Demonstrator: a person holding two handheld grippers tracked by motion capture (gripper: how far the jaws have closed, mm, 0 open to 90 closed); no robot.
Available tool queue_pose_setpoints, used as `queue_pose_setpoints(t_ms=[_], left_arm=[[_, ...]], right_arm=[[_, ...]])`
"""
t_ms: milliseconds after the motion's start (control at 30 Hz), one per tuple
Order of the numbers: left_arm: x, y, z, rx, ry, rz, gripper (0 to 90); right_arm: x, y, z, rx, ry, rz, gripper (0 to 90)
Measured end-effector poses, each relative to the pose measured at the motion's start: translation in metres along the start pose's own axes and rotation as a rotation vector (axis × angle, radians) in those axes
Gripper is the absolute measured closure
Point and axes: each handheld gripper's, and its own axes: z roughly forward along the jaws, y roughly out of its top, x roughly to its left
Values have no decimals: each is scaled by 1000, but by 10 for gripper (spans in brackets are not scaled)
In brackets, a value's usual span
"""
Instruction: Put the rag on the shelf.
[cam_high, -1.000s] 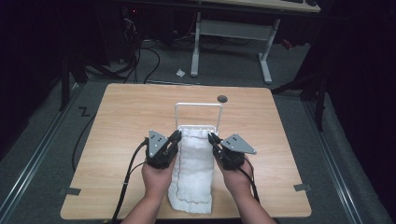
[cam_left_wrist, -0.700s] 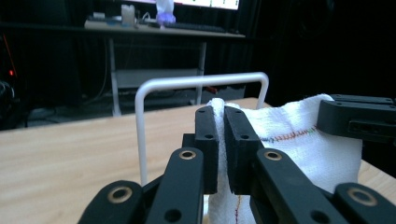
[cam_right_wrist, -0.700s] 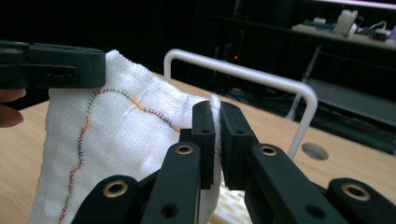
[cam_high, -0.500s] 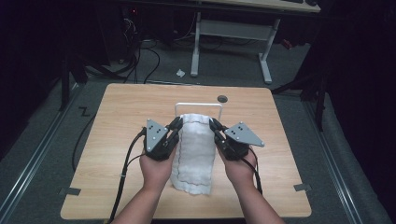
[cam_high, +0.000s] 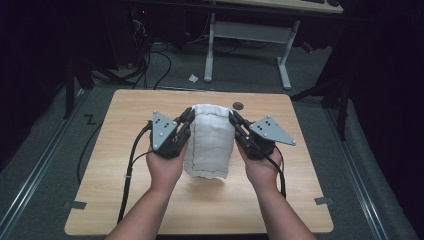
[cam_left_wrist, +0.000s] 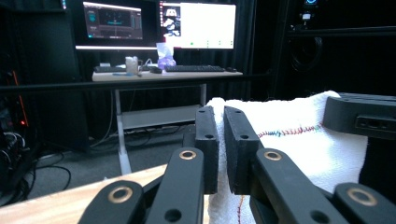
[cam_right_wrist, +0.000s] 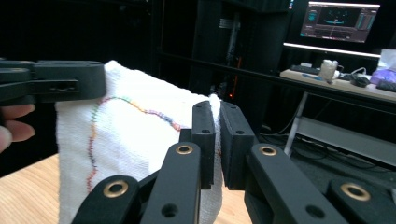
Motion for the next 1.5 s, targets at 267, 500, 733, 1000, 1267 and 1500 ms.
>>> queue_pose_setpoints(t_ms=[267,500,733,1000,1267,1500], left_arm=[[5,10,15,2,-26,-18,849],[10,20,38,-6,-40,-21,850],[18,39,63,-8,-18,23,850],[32,44,85,4,1,30,850],[49,42,102,45,10,33,850],[60,46,120,55,10,3,849]], right_arm=[[-13,13,5,-3,-16,-11,859],[-29,21,18,4,-35,-6,860],[-47,37,33,-16,-44,25,860],[-60,48,56,-23,-48,39,860],[-69,47,88,14,-44,63,860],[-79,49,109,26,-52,83,860]])
